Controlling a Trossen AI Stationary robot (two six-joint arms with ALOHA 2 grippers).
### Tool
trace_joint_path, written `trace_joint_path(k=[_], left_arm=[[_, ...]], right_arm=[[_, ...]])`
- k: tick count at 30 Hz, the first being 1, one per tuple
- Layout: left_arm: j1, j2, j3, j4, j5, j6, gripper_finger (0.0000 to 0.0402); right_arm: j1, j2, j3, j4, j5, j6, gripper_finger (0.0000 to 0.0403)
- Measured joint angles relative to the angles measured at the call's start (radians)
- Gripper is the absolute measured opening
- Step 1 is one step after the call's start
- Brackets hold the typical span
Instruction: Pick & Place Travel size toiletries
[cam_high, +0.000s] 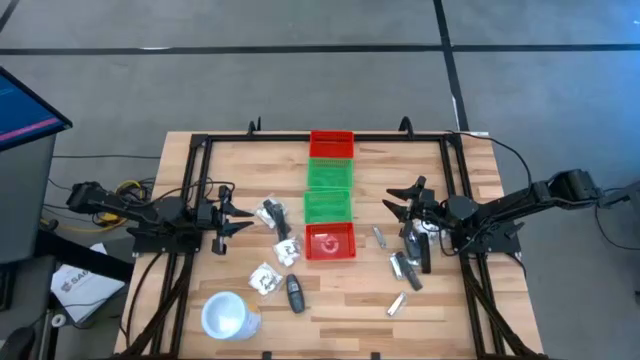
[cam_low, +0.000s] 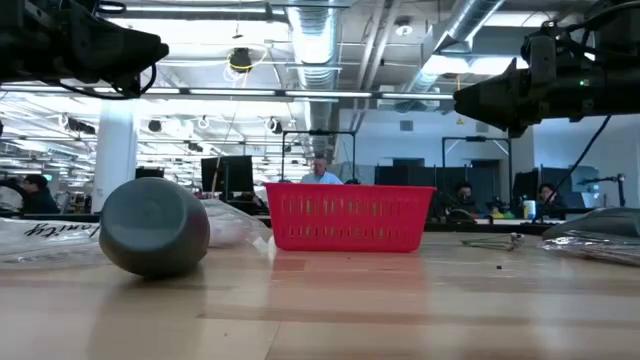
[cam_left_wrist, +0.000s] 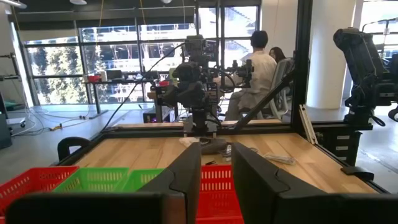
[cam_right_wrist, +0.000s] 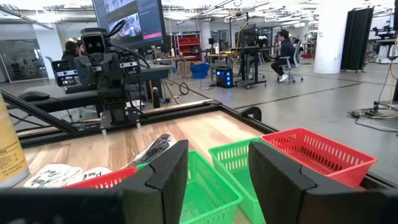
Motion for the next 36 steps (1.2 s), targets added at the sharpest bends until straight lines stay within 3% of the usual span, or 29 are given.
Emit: trace_joint_path(k=[36], left_arm=[[0.000,0.000,0.000,0.014,0.000,0.000,0.0082]], right_arm=[[0.000,0.000,0.000,0.000,0.000,0.000,0.0159]])
